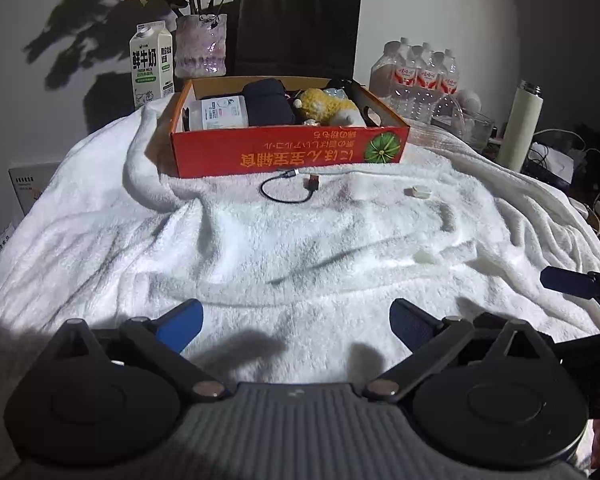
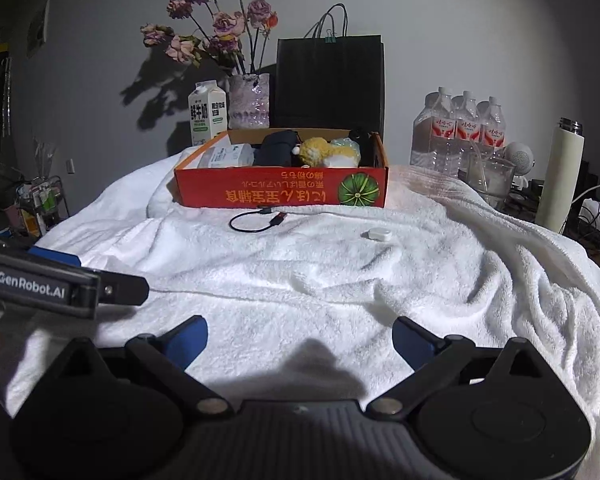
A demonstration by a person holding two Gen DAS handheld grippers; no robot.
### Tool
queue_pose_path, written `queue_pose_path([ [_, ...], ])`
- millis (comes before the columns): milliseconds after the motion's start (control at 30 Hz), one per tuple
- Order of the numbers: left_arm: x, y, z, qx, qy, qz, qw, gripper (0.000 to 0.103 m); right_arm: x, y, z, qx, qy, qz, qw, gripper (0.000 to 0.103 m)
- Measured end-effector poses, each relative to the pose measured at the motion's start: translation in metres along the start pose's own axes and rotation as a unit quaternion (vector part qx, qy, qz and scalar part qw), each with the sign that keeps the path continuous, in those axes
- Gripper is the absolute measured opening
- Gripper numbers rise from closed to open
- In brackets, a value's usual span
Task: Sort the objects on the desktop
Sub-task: 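Grasp the short black USB cable with the left tool while the right tool grasps the small white round item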
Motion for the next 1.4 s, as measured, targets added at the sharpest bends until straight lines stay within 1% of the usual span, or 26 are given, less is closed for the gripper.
queue_pose_path([
  [133,0.015,-0.011,-0.010,-0.001,0.002,-0.004,1.0000,0.102,0.020,0.003,-0.008,-0.002,0.002,0.012,1.000,0.099],
  [267,0.032,-0.022,-0.022,0.006,0.012,0.004,0.9999,0.102,0.043,0.007,-0.019,0.006,0.003,0.023,1.000,0.098],
  [400,0.058,-0.031,-0.037,0.006,-0.004,0.013,0.9999,0.102,0.064,0.012,-0.031,0.016,0.013,0.036,0.999,0.098],
  [467,0.069,-0.031,-0.046,0.019,0.001,0.020,0.9996,0.102,0.072,0.015,-0.033,0.016,0.014,0.044,0.999,0.097],
  [533,0.079,-0.031,-0.054,0.036,0.011,0.020,0.9991,0.102,0.081,0.019,-0.034,0.018,0.010,0.048,0.999,0.097],
  [600,0.091,-0.032,-0.064,0.045,0.010,0.020,0.9987,0.101,0.091,0.022,-0.038,0.020,0.004,0.045,0.999,0.096],
  [633,0.098,-0.033,-0.068,0.046,0.011,0.027,0.9985,0.099,0.096,0.023,-0.041,0.019,0.005,0.043,0.999,0.094],
  [667,0.104,-0.035,-0.074,0.045,0.011,0.034,0.9984,0.097,0.102,0.022,-0.046,0.018,0.005,0.041,0.999,0.090],
  [733,0.119,-0.038,-0.083,0.041,0.008,0.046,0.9981,0.092,0.114,0.022,-0.058,0.015,0.011,0.039,0.999,0.090],
  [767,0.128,-0.040,-0.087,0.041,0.003,0.045,0.9982,0.087,0.121,0.021,-0.064,0.018,0.015,0.036,0.999,0.089],
  [800,0.136,-0.042,-0.090,0.039,-0.001,0.045,0.9983,0.086,0.130,0.021,-0.069,0.023,0.014,0.033,0.999,0.088],
  [833,0.145,-0.044,-0.094,0.037,-0.006,0.050,0.9980,0.082,0.139,0.021,-0.073,0.027,0.012,0.028,0.999,0.087],
  [867,0.154,-0.044,-0.097,0.034,-0.013,0.057,0.9977,0.074,0.149,0.021,-0.076,0.028,0.006,0.029,0.999,0.082],
  [900,0.163,-0.044,-0.099,0.031,-0.022,0.064,0.9972,0.070,0.159,0.021,-0.077,0.026,-0.004,0.041,0.999,0.077],
  [933,0.172,-0.043,-0.100,0.029,-0.033,0.071,0.9965,0.064,0.169,0.023,-0.077,0.025,-0.013,0.057,0.998,0.076],
  [967,0.180,-0.042,-0.100,0.028,-0.040,0.076,0.9959,0.064,0.176,0.024,-0.077,0.028,-0.018,0.065,0.997,0.075],
  [1033,0.191,-0.037,-0.101,0.030,-0.039,0.076,0.9959,0.064,0.190,0.029,-0.074,0.039,-0.030,0.073,0.996,0.071],
  [1100,0.201,-0.033,-0.103,0.031,-0.036,0.080,0.9957,0.064,0.200,0.032,-0.072,0.046,-0.047,0.077,0.995,0.062],
  [1133,0.205,-0.031,-0.104,0.030,-0.039,0.082,0.9954,0.060,0.205,0.033,-0.071,0.049,-0.056,0.072,0.995,0.059],
  [1167,0.208,-0.029,-0.104,0.031,-0.037,0.081,0.9956,0.049,0.208,0.033,-0.071,0.050,-0.062,0.069,0.994,0.052],
  [1200,0.209,-0.028,-0.104,0.035,-0.033,0.073,0.9962,0.044,0.210,0.033,-0.070,0.051,-0.061,0.070,0.994,0.049],
  [1233,0.209,-0.027,-0.103,0.039,-0.032,0.065,0.9966,0.034,0.209,0.034,-0.070,0.053,-0.061,0.068,0.994,0.047],
  [1267,0.207,-0.027,-0.102,0.037,-0.031,0.063,0.9968,0.020,0.208,0.034,-0.070,0.055,-0.060,0.067,0.994,0.042],
  [1300,0.205,-0.029,-0.101,0.029,-0.031,0.062,0.9972,0.014,0.208,0.034,-0.069,0.056,-0.059,0.067,0.994,0.033],
  [1333,0.203,-0.031,-0.101,0.019,-0.033,0.065,0.9972,0.014,0.206,0.034,-0.069,0.056,-0.057,0.067,0.995,0.028],
  [1400,0.196,-0.032,-0.098,0.004,-0.033,0.070,0.9970,0.014,0.204,0.032,-0.068,0.052,-0.052,0.060,0.996,0.026],
])
Point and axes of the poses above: each gripper's, at about its wrist camera, not at the fingertips, and x roughly the way its jaws point, y to its right, z to its underside, the point moved 3 cm from there along x, roughly the way its jaws point, and after that the axes turned 13 degrees about z, right-handed, at the moved point
